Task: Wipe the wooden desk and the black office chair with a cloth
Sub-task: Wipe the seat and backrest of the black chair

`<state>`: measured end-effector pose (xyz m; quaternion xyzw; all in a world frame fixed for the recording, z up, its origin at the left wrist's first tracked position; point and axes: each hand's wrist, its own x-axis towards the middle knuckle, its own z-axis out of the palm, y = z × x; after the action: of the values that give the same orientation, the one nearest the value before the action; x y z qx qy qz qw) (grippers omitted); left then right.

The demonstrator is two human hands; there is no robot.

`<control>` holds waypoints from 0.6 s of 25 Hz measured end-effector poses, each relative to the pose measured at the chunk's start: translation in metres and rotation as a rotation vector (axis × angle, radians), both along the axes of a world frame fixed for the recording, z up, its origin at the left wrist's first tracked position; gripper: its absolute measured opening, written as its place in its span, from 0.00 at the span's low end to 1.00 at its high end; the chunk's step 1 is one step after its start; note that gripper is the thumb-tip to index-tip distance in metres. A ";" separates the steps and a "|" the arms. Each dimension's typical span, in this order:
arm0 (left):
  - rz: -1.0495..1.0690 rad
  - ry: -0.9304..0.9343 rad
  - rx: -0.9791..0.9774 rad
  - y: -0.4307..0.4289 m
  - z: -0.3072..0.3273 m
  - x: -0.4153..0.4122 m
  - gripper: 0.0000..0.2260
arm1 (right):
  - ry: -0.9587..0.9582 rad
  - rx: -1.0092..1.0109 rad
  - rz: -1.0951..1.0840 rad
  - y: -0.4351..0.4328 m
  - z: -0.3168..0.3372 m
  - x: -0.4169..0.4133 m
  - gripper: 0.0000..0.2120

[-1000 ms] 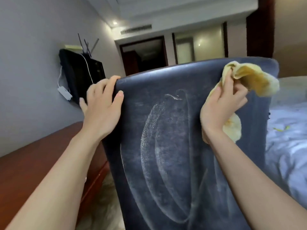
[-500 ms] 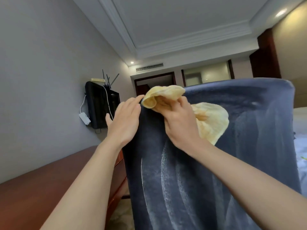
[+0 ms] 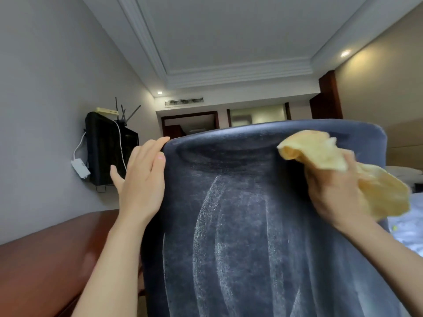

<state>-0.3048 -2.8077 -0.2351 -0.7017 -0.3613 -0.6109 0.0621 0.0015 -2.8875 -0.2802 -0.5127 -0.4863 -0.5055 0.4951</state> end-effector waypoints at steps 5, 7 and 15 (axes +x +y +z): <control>-0.025 -0.052 0.018 0.008 0.002 -0.002 0.18 | 0.147 0.179 0.167 -0.005 0.023 -0.023 0.23; -0.031 -0.067 0.000 0.010 0.002 -0.005 0.18 | 0.147 0.160 0.177 -0.001 0.024 -0.034 0.24; -0.006 -0.059 0.017 0.008 0.000 -0.004 0.18 | -0.185 0.110 0.092 0.006 0.043 -0.084 0.23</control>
<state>-0.3087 -2.8000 -0.2347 -0.6839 -0.3558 -0.6345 0.0555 -0.0828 -2.8814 -0.2373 -0.4130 -0.5247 -0.5531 0.4982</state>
